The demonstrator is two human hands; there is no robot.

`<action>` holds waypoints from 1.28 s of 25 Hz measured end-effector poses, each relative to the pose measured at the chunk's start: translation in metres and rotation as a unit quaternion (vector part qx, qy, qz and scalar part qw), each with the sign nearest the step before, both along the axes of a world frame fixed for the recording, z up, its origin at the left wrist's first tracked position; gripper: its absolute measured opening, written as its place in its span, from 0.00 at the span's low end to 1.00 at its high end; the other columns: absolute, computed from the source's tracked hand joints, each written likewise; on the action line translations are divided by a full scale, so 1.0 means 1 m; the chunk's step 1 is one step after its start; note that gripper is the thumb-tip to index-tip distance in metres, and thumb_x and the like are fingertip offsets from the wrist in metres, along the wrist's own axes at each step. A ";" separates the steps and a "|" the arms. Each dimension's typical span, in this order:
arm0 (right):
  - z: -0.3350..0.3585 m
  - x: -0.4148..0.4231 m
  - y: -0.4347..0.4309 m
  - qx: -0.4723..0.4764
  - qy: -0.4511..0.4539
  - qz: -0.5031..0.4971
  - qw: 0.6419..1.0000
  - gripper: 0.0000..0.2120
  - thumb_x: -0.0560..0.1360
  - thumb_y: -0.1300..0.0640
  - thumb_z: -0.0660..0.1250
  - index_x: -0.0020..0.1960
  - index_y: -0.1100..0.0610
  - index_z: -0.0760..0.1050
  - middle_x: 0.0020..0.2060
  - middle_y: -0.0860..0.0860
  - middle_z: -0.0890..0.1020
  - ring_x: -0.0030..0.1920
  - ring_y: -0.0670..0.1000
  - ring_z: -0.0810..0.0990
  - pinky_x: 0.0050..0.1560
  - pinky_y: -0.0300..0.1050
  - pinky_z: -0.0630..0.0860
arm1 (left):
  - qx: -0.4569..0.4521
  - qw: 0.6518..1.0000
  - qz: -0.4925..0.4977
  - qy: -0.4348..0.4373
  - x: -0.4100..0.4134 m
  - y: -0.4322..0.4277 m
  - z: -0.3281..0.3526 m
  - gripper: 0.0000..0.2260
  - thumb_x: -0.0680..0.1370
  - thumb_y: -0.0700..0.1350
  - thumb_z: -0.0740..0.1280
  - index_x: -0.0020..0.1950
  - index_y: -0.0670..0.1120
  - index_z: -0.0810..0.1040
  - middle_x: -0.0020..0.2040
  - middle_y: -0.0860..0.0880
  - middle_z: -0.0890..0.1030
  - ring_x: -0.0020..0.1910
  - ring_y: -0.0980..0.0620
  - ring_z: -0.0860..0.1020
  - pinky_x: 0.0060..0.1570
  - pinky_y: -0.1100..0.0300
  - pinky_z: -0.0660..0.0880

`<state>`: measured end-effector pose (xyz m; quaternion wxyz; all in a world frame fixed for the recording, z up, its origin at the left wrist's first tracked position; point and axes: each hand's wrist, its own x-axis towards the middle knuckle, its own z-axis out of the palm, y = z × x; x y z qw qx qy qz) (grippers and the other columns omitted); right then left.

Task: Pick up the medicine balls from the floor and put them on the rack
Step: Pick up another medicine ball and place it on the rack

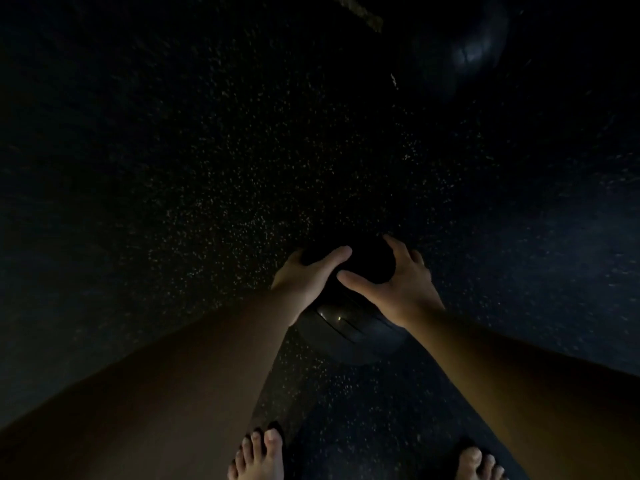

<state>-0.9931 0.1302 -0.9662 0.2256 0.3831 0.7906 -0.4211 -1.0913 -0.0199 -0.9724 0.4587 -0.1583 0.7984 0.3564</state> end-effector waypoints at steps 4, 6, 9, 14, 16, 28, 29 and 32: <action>0.060 -0.030 -0.003 0.004 0.049 -0.012 0.999 0.58 0.56 0.19 0.67 0.81 0.39 0.54 0.77 0.54 0.62 0.75 0.62 0.64 0.62 0.65 0.77 | -0.008 0.996 0.026 0.087 -0.020 0.000 0.062 0.50 0.56 0.79 0.69 0.74 0.57 0.75 0.67 0.47 0.80 0.59 0.45 0.79 0.60 0.47 0.79; 0.110 -0.065 -0.004 0.009 0.080 -0.001 0.997 0.57 0.57 0.19 0.68 0.80 0.38 0.55 0.77 0.53 0.62 0.74 0.61 0.65 0.62 0.65 0.77 | -0.002 0.991 0.052 0.123 -0.048 -0.003 0.113 0.51 0.55 0.79 0.68 0.74 0.56 0.75 0.67 0.47 0.80 0.61 0.43 0.80 0.60 0.46 0.79; 0.212 -0.128 -0.003 0.022 0.132 0.013 0.991 0.57 0.56 0.19 0.68 0.80 0.37 0.55 0.77 0.52 0.62 0.74 0.61 0.65 0.62 0.65 0.78 | 0.018 0.983 0.067 0.172 -0.105 -0.007 0.215 0.53 0.54 0.80 0.67 0.74 0.55 0.75 0.66 0.47 0.80 0.61 0.42 0.80 0.58 0.46 0.80; 0.418 -0.230 -0.018 0.072 0.245 0.009 0.967 0.56 0.57 0.20 0.68 0.80 0.38 0.57 0.75 0.52 0.64 0.74 0.61 0.66 0.63 0.65 0.77 | 0.068 0.954 0.053 0.287 -0.208 -0.025 0.435 0.54 0.54 0.81 0.66 0.75 0.55 0.74 0.69 0.47 0.80 0.64 0.41 0.80 0.60 0.47 0.79; 0.513 -0.266 -0.031 0.090 0.304 0.003 0.948 0.56 0.57 0.19 0.68 0.79 0.39 0.58 0.75 0.53 0.65 0.74 0.61 0.66 0.65 0.64 0.75 | 0.091 0.931 0.063 0.349 -0.243 -0.039 0.535 0.51 0.54 0.80 0.67 0.73 0.54 0.76 0.68 0.47 0.81 0.65 0.42 0.80 0.61 0.49 0.79; 1.000 -0.395 -0.147 0.094 0.602 0.005 0.793 0.52 0.59 0.20 0.69 0.77 0.40 0.62 0.70 0.54 0.70 0.70 0.61 0.72 0.67 0.60 0.75 | 0.179 0.780 0.076 0.595 -0.351 -0.156 1.041 0.45 0.61 0.77 0.71 0.73 0.55 0.77 0.67 0.49 0.83 0.62 0.46 0.82 0.61 0.54 0.79; 1.026 -0.401 -0.154 0.090 0.620 0.007 0.779 0.52 0.59 0.21 0.70 0.77 0.41 0.63 0.69 0.54 0.70 0.70 0.61 0.72 0.68 0.59 0.74 | 0.178 0.770 0.078 0.608 -0.353 -0.164 1.070 0.46 0.59 0.77 0.70 0.73 0.56 0.77 0.66 0.50 0.83 0.62 0.47 0.82 0.62 0.53 0.79; 1.107 -0.422 -0.170 0.097 0.658 0.017 0.747 0.53 0.58 0.20 0.69 0.77 0.41 0.64 0.71 0.55 0.70 0.72 0.62 0.70 0.67 0.56 0.73 | 0.175 0.737 0.087 0.647 -0.366 -0.184 1.150 0.48 0.58 0.79 0.70 0.73 0.56 0.77 0.62 0.53 0.82 0.56 0.50 0.82 0.58 0.55 0.80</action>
